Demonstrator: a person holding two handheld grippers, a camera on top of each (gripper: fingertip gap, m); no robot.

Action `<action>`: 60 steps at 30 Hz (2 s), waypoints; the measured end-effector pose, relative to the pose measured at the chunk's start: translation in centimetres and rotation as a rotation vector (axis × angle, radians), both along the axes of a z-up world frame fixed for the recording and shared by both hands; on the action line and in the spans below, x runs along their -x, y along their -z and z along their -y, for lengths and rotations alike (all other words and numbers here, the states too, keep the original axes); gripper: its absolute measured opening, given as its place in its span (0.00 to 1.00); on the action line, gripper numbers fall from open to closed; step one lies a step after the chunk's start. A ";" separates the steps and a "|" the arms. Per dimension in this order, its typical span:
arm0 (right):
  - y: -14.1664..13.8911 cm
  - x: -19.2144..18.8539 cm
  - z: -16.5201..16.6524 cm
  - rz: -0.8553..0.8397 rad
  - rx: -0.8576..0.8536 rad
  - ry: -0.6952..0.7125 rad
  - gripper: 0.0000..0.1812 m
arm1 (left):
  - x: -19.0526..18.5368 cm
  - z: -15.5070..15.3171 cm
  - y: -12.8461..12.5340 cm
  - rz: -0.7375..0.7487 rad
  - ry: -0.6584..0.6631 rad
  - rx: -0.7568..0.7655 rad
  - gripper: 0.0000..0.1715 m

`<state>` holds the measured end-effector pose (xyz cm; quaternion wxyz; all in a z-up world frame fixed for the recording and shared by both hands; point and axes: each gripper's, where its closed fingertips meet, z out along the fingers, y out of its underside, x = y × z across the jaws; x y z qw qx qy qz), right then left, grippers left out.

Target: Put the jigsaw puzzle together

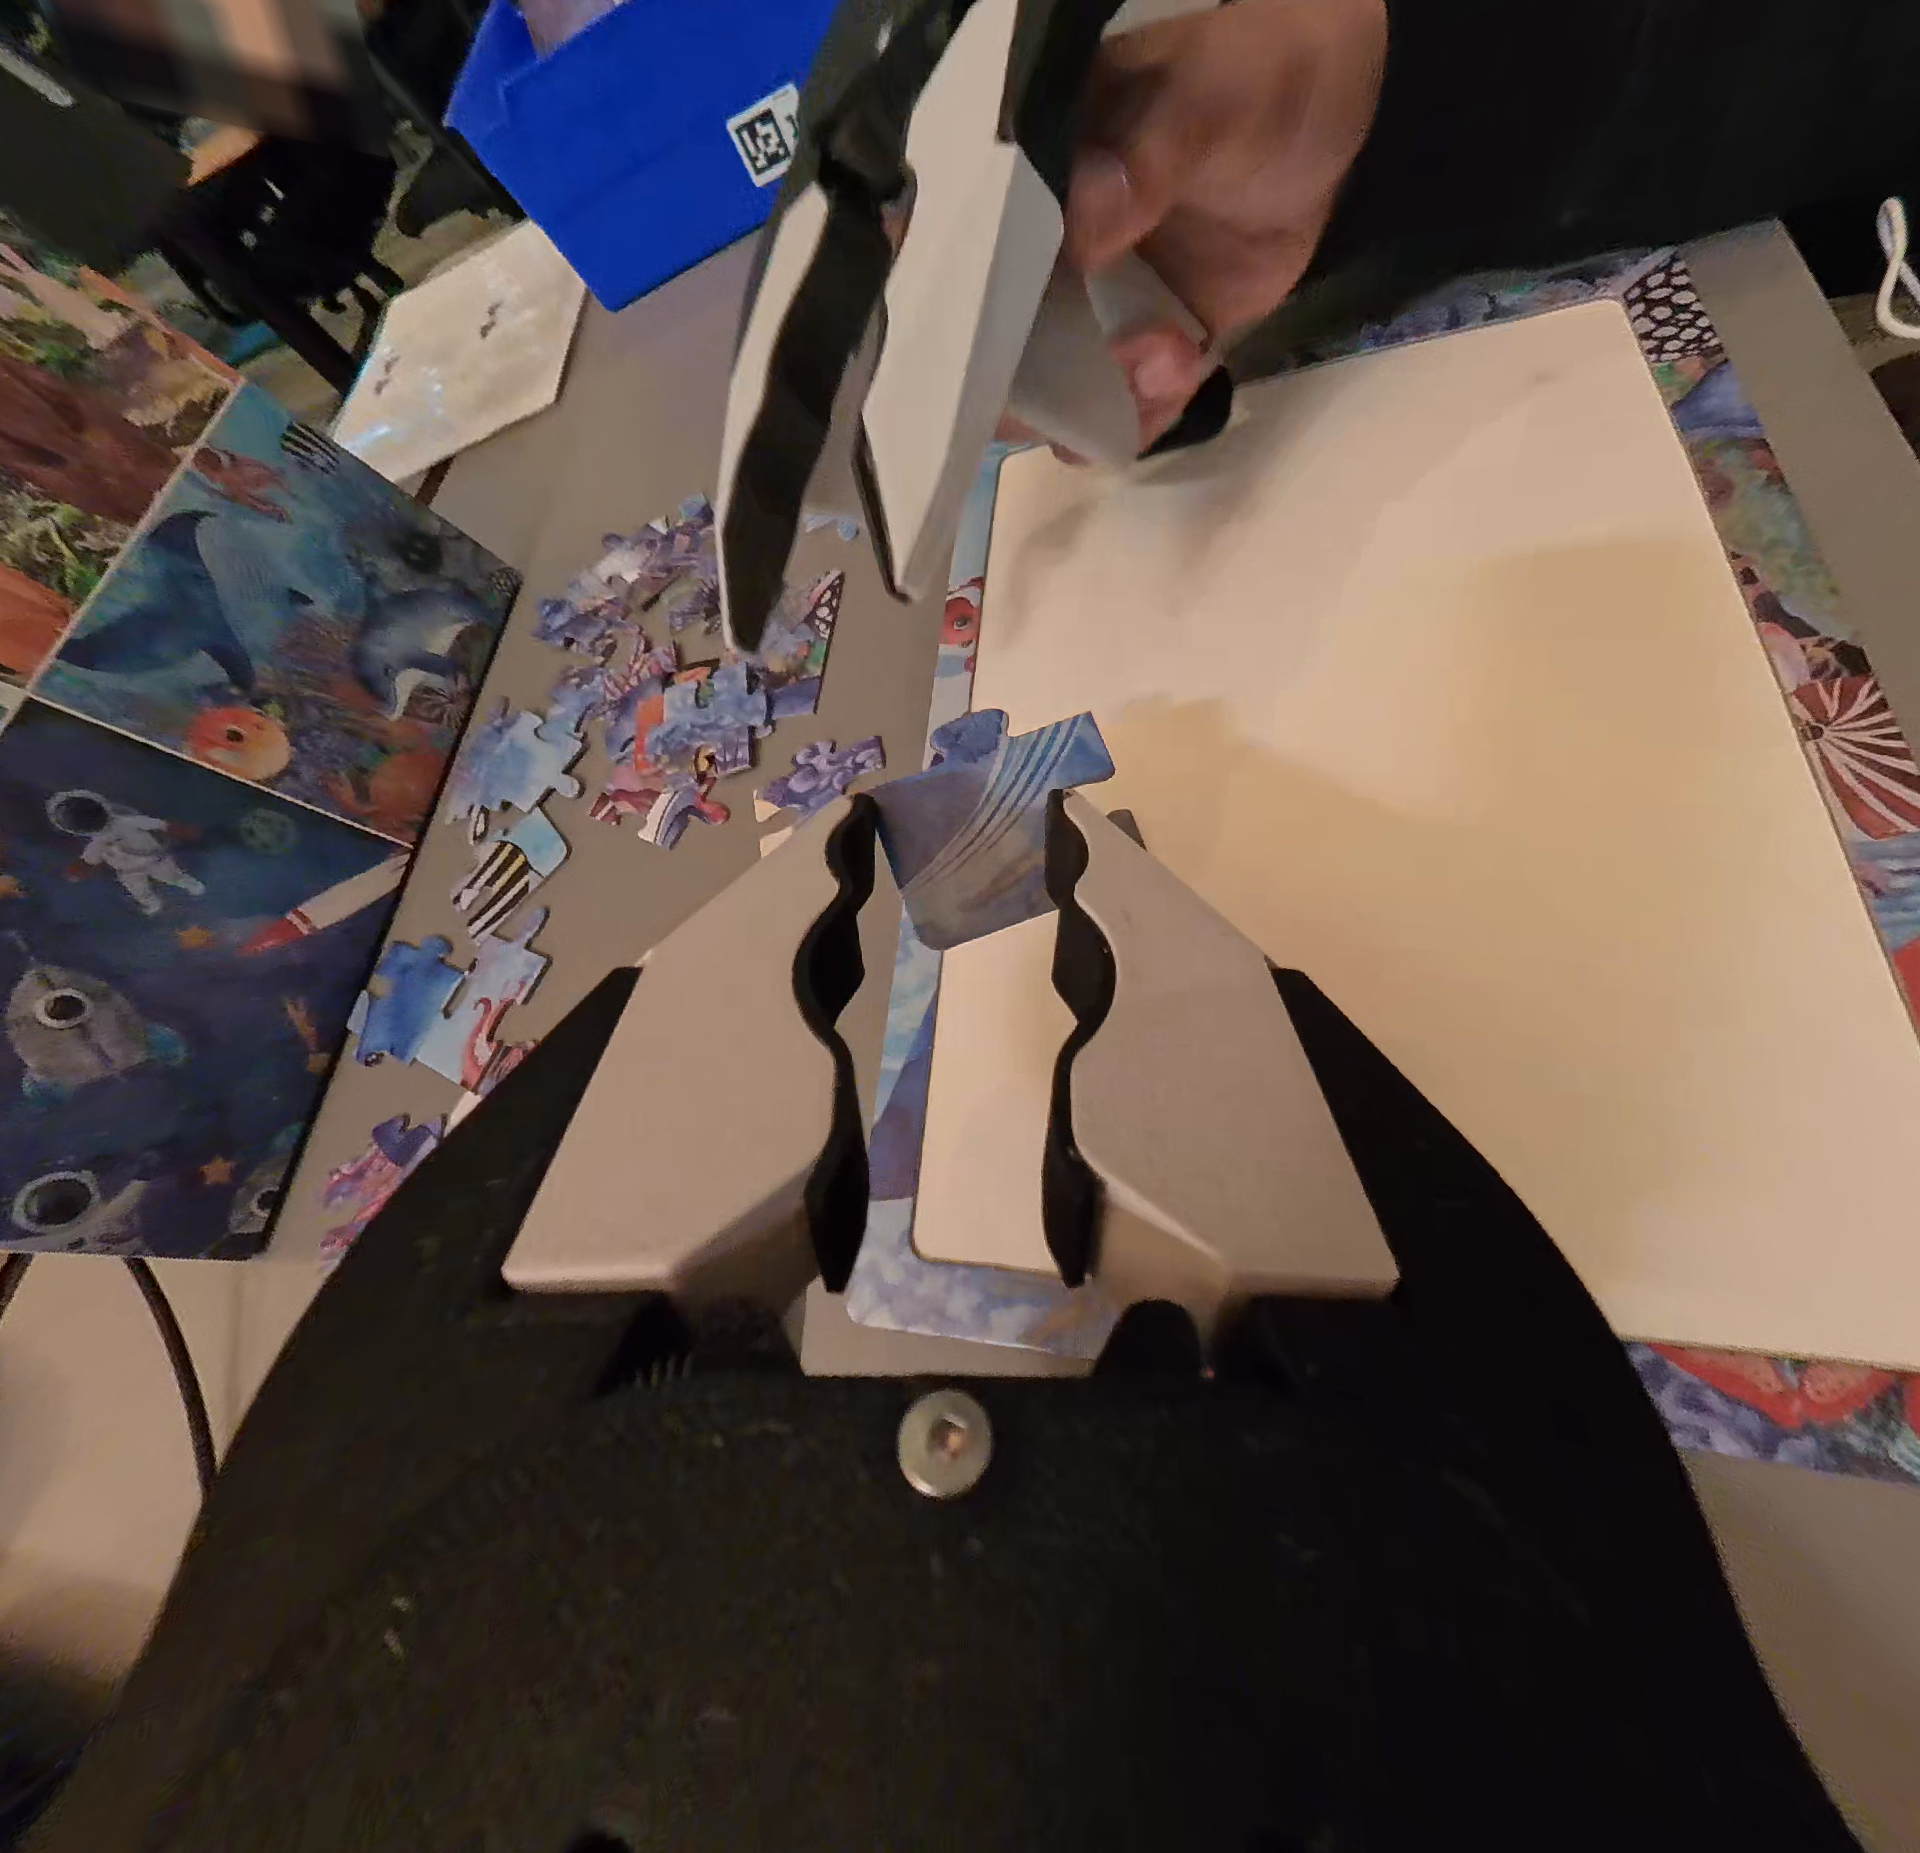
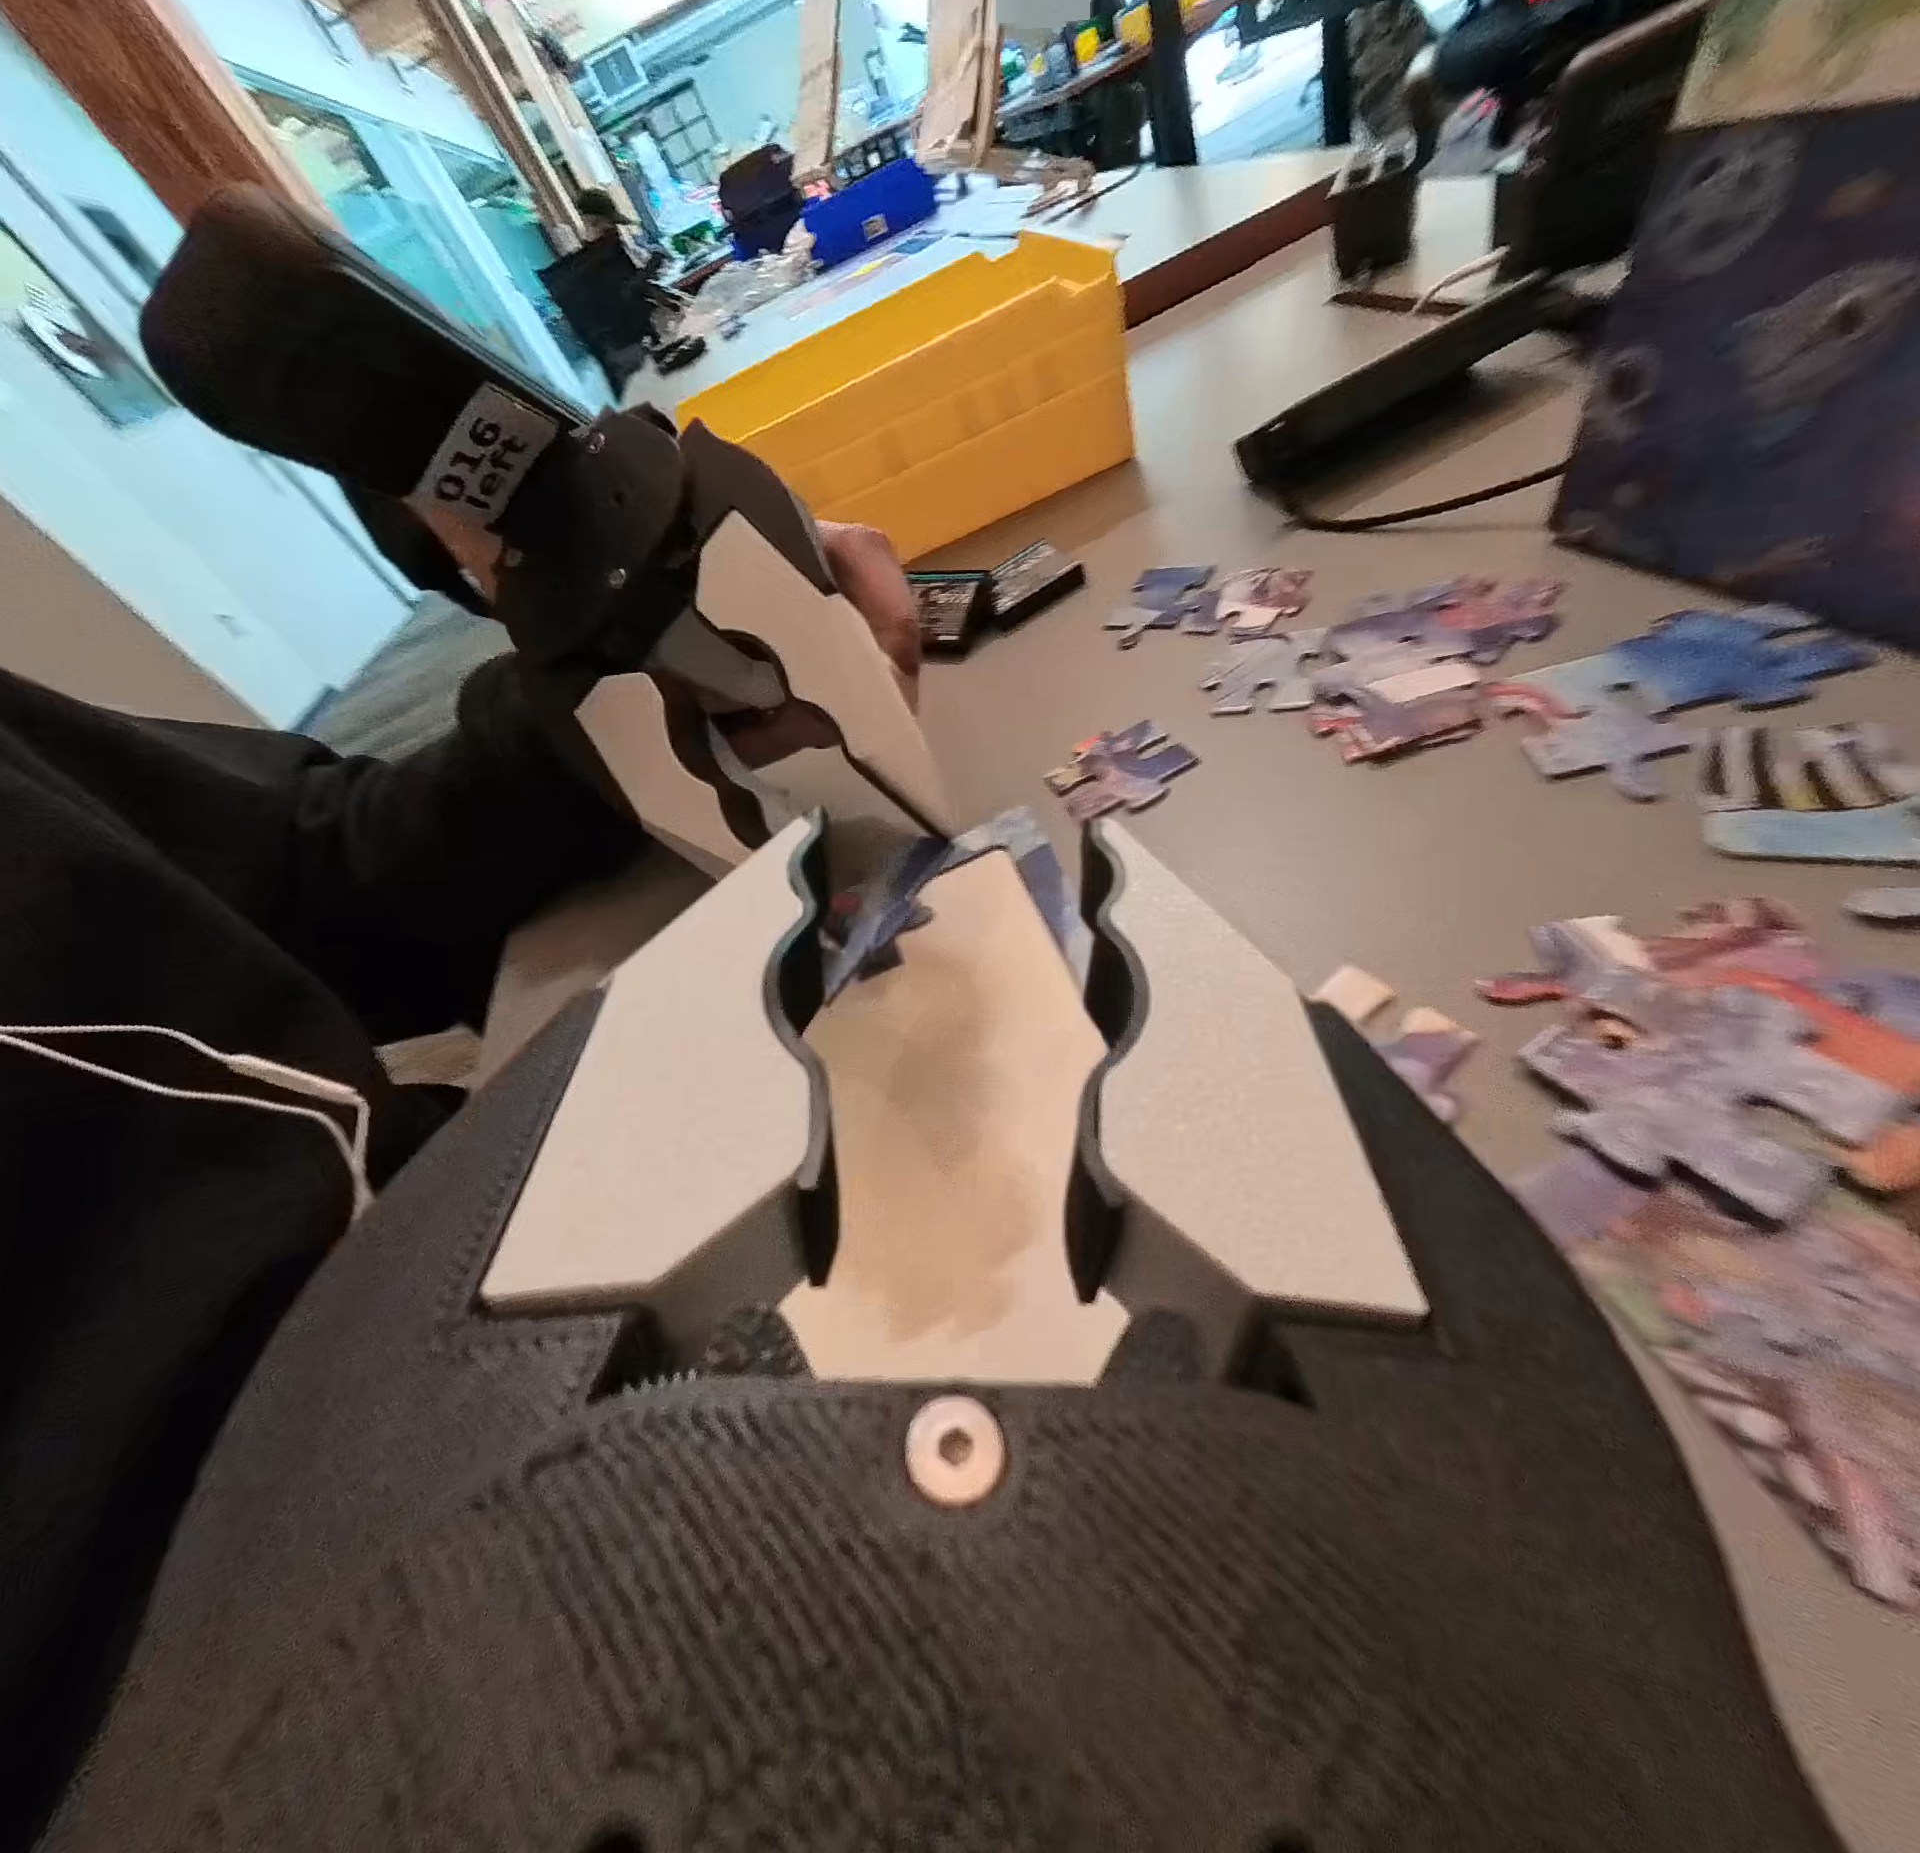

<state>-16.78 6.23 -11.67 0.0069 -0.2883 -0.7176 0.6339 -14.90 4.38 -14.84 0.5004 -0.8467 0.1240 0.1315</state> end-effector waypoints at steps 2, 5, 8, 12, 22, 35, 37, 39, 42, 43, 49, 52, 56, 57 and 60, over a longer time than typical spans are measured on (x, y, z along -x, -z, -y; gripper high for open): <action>0.8 -0.4 1.1 0.079 0.019 -0.040 0.25 | -0.2 -0.2 -0.1 -0.009 0.004 -0.004 0.18; 2.4 -1.1 2.0 0.169 -0.008 -0.096 0.22 | -0.3 -0.3 -0.4 -0.015 0.007 -0.020 0.18; 2.5 -1.9 2.3 0.191 0.017 -0.160 0.08 | -0.4 -0.1 -0.7 -0.003 0.013 -0.036 0.18; 1.9 -2.3 2.4 0.237 0.088 -0.204 0.03 | -0.6 0.0 -1.0 0.012 0.023 -0.053 0.18; 2.5 -0.3 0.6 0.236 0.072 -0.087 0.00 | 5.3 4.9 -4.0 0.068 -0.196 -0.235 0.06; 0.9 1.8 5.8 0.440 0.188 -0.049 0.00 | 2.8 4.6 -0.5 0.624 -0.103 -0.066 0.35; 1.2 2.4 5.9 0.435 0.172 -0.035 0.00 | 3.6 4.8 -0.6 0.585 -0.137 -0.079 0.28; 1.6 2.9 6.0 0.455 0.171 -0.029 0.00 | 4.6 5.2 -0.4 0.579 -0.177 -0.080 0.11; 1.4 3.0 6.1 0.498 0.232 -0.038 0.00 | 4.8 5.4 -0.7 0.628 -0.171 -0.095 0.05; 1.2 3.0 6.0 0.500 0.253 -0.043 0.00 | 4.7 5.3 -1.0 0.643 -0.165 -0.109 0.05; 1.2 1.8 5.7 0.436 0.203 -0.121 0.02 | 3.4 5.3 -2.7 0.744 -0.058 -0.160 0.00; 3.2 1.1 5.3 0.356 0.026 -0.124 0.00 | 3.3 5.6 -1.7 0.788 -0.055 -0.100 0.00; 5.2 0.4 5.3 0.354 -0.105 -0.126 0.00 | 2.6 5.5 -0.1 0.787 -0.051 0.001 0.00; 5.4 0.3 5.3 0.361 -0.106 -0.126 0.00 | 2.4 5.4 -0.1 0.775 -0.045 0.003 0.00; 5.2 0.4 5.3 0.343 -0.082 -0.117 0.01 | 2.6 5.5 -0.2 0.766 -0.051 0.002 0.00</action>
